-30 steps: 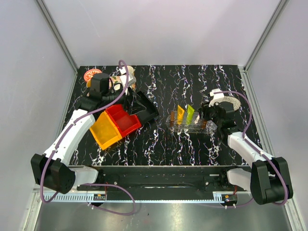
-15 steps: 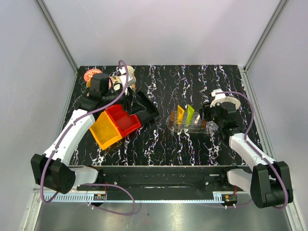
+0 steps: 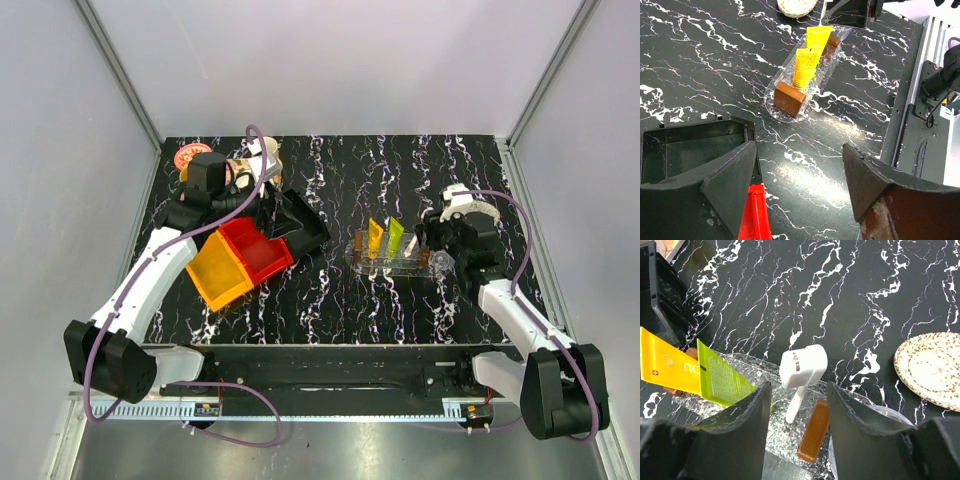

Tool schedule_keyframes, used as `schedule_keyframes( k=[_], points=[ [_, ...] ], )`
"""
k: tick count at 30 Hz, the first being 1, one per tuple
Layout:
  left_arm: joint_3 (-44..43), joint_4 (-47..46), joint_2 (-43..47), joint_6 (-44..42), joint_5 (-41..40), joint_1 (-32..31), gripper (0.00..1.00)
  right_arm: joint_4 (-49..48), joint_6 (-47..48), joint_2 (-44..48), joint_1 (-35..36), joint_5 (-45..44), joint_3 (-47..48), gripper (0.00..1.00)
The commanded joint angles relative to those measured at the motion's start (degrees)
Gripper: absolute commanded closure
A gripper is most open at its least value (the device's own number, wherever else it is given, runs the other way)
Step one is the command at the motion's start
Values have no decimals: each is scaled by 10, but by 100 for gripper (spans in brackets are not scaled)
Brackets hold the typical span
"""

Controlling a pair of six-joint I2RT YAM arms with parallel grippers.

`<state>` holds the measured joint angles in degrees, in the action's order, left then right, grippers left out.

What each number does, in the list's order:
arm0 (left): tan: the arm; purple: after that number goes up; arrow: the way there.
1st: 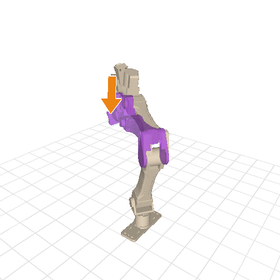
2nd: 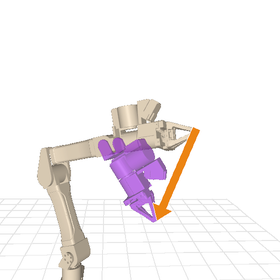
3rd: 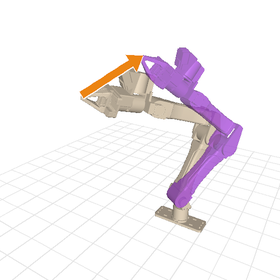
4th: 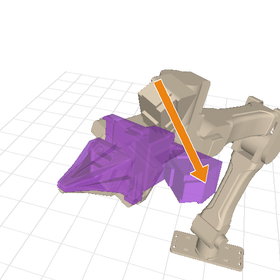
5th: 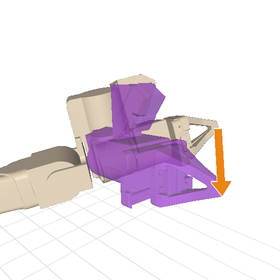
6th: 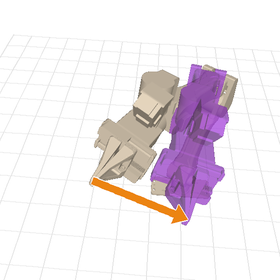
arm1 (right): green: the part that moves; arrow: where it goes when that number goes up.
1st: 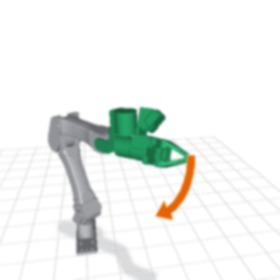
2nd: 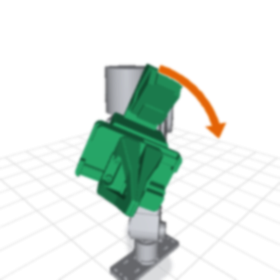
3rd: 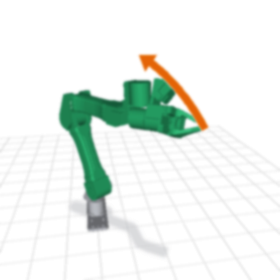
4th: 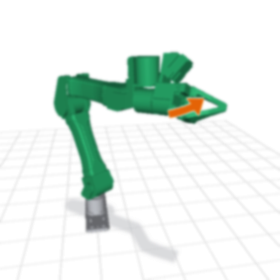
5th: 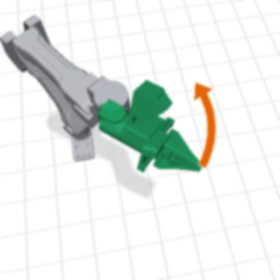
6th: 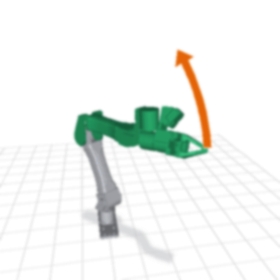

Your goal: Prepare toiletry sets of a toothbrush and toothpaste on the tray

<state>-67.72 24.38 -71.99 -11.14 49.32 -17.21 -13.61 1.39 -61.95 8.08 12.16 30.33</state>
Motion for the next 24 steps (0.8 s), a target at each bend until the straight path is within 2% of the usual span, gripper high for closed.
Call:
schedule_keyframes(
  k=[1, 24],
  points=[
    [4, -10, 22, -9, 14, 3, 26, -5, -6, 20, -6, 19, 25, 46],
    [8, -7, 33, -9, 12, 2, 26, -8, -5, 65, -15, 12, 34, 42]
  ],
)
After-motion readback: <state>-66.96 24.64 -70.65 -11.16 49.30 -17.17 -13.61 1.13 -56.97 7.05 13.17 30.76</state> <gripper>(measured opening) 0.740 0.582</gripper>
